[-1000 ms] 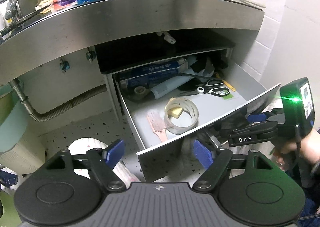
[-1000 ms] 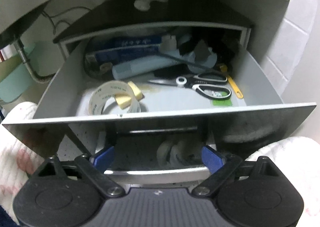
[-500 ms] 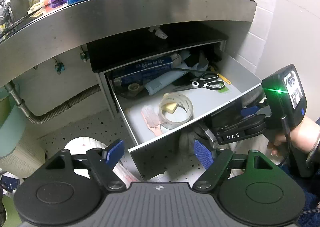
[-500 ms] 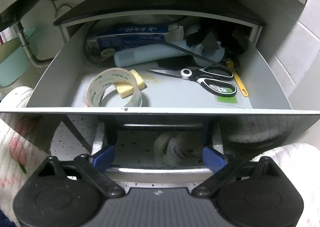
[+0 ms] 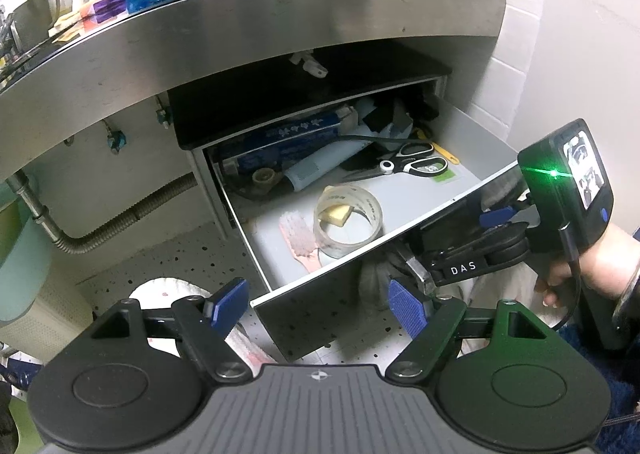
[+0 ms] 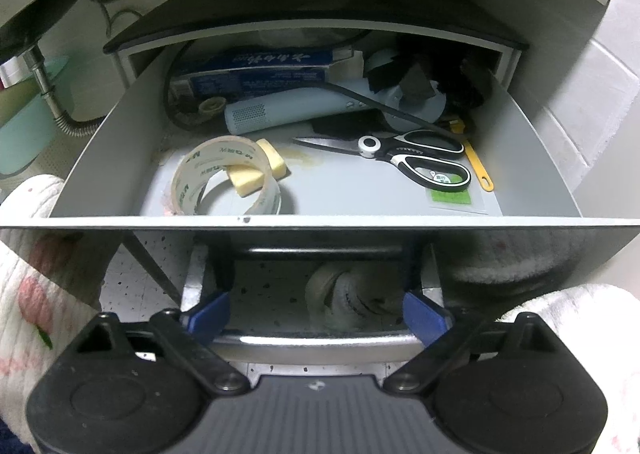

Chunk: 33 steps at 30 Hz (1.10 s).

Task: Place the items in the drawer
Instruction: 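Close the right gripper on the silver drawer handle, then push the drawer inward by its handle with the right gripper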

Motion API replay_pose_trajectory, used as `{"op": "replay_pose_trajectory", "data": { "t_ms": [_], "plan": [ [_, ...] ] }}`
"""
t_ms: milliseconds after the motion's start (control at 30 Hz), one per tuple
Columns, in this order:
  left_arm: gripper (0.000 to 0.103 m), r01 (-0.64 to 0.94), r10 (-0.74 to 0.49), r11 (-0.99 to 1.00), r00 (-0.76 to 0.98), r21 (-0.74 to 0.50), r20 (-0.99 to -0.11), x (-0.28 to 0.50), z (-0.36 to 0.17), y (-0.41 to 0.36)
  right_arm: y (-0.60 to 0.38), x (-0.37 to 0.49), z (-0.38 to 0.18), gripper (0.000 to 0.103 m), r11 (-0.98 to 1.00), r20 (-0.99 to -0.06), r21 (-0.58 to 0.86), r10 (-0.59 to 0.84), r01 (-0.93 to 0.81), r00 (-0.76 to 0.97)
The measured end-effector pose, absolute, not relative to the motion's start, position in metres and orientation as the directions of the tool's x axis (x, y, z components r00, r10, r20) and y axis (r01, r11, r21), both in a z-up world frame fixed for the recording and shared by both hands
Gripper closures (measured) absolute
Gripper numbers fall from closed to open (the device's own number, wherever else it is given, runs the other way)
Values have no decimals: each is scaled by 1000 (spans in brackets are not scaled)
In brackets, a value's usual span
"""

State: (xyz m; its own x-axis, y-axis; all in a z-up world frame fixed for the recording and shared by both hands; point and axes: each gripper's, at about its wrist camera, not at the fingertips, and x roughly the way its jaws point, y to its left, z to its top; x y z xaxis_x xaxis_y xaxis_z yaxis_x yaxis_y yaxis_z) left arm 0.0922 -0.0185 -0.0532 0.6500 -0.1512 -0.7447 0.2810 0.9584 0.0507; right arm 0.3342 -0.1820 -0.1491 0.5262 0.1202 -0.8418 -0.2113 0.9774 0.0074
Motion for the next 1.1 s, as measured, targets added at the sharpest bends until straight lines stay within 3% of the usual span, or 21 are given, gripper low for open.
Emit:
{"op": "replay_pose_trajectory", "data": {
  "t_ms": [1100],
  "plan": [
    [26, 246, -145, 968, 681, 39, -718, 80, -48, -19, -182, 331, -154, 8, 977, -846, 2, 115, -213, 521]
  ]
}}
